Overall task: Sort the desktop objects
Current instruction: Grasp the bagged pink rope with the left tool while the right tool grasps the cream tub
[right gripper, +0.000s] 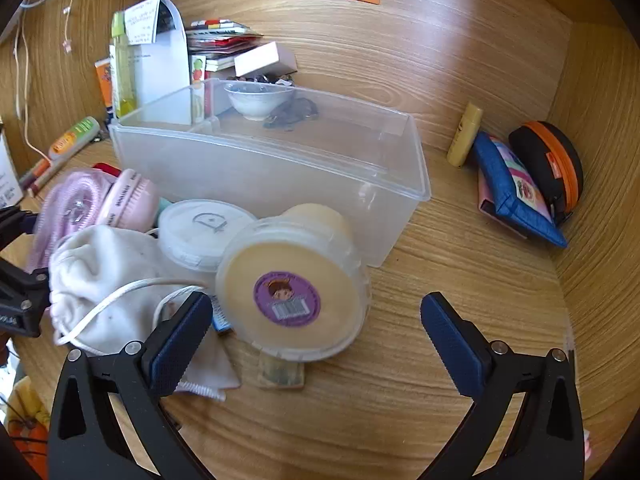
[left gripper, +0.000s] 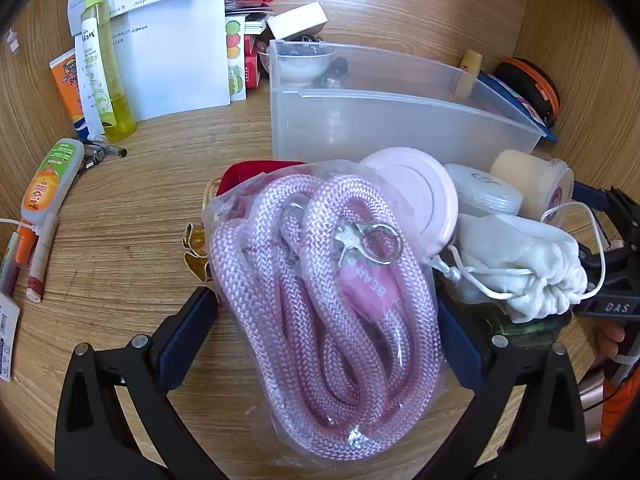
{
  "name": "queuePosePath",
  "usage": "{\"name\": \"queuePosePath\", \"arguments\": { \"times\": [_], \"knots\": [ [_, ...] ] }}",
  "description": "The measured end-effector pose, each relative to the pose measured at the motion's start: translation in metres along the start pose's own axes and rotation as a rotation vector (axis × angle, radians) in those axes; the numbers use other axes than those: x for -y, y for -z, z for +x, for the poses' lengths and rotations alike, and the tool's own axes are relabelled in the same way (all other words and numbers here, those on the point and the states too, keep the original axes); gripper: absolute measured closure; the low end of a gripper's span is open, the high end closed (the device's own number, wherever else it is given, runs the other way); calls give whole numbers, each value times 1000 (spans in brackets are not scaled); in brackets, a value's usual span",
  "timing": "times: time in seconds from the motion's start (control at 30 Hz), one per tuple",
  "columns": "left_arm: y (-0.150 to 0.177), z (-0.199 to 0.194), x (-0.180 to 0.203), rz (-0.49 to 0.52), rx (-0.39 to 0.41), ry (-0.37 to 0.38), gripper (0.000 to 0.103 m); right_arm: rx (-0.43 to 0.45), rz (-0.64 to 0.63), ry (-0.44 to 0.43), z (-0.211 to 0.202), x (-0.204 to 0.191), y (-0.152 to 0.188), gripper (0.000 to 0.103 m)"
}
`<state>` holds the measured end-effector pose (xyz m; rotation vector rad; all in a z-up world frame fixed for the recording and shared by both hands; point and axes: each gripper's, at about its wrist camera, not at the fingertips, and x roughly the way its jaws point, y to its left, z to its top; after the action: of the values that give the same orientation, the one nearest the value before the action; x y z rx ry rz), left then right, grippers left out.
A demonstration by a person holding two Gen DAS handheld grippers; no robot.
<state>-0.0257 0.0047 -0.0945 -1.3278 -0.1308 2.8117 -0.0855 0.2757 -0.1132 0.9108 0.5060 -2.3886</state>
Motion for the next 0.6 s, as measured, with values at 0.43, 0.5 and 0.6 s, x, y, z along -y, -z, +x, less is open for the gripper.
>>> {"name": "queuePosePath", "arguments": {
  "times": [0.43, 0.5, 0.6],
  "knots": [
    [-3, 1, -2, 7, 22, -26, 25, 15, 57, -91, 4, 4, -1, 36],
    [0, 0, -3, 20, 33, -30, 30, 22, 56, -85, 3, 3, 0, 36],
    [2, -4, -6, 28, 47, -25, 34, 51, 59, -77, -2, 3, 0, 36]
  ]
}}
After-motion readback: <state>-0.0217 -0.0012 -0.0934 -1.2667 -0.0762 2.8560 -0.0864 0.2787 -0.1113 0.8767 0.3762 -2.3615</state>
